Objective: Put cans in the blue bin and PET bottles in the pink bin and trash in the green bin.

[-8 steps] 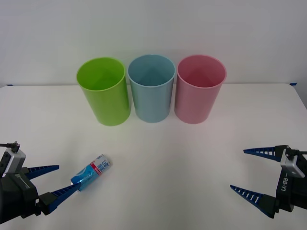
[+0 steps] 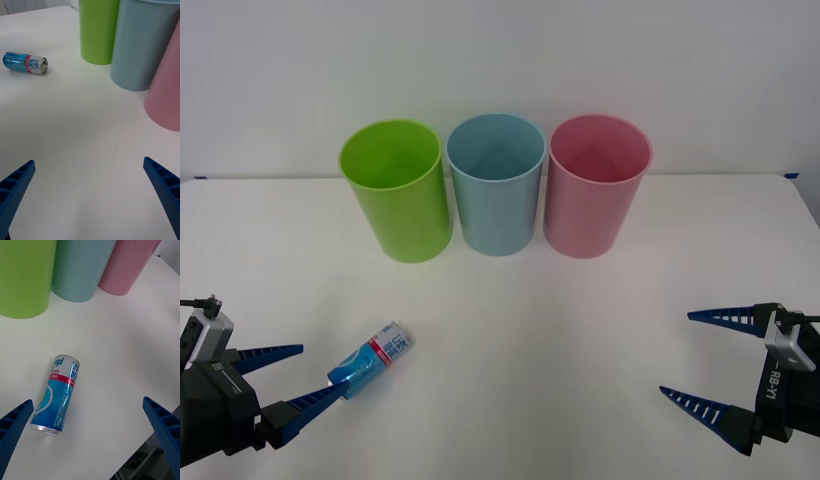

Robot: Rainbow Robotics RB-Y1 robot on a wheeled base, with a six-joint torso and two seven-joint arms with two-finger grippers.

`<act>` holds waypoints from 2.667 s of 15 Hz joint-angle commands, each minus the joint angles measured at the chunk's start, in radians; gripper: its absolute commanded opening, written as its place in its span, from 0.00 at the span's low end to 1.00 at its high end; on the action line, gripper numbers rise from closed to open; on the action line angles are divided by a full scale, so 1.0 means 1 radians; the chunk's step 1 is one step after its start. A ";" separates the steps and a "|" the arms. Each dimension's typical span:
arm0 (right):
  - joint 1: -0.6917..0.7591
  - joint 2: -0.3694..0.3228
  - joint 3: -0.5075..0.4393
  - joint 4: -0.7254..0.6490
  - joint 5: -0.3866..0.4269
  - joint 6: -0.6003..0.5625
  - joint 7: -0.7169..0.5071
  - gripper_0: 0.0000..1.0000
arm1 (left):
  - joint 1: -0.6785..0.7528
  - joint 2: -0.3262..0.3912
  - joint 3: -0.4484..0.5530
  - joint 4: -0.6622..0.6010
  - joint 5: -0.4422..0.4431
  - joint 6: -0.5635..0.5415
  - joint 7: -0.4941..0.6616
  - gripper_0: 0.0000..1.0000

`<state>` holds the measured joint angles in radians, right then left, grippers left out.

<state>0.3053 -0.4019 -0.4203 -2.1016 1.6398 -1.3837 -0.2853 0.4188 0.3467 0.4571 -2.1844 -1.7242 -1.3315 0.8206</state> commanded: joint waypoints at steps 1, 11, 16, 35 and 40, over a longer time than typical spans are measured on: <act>0.000 0.000 0.000 0.000 0.000 0.000 0.000 1.00 | 0.000 0.000 0.000 0.000 0.000 0.000 0.000 1.00; 0.000 0.000 0.000 0.000 0.000 0.000 0.000 1.00 | 0.075 0.086 -0.124 -0.060 -0.077 0.179 -0.028 1.00; 0.000 0.000 0.000 0.000 0.000 0.000 0.000 1.00 | 0.086 0.339 -0.311 -0.137 -0.267 0.410 0.307 1.00; 0.000 0.000 0.000 0.000 0.000 0.000 0.000 1.00 | -0.341 0.753 -0.747 -0.084 -0.558 0.304 0.859 1.00; 0.000 0.000 0.000 0.000 0.000 0.000 0.000 1.00 | -0.471 0.736 -0.891 -0.002 -0.588 0.304 0.859 1.00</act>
<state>0.3052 -0.4019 -0.4203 -2.1016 1.6398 -1.3836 -0.2853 -0.0358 1.0858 -0.4160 -2.1938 -2.3070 -1.0278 1.6797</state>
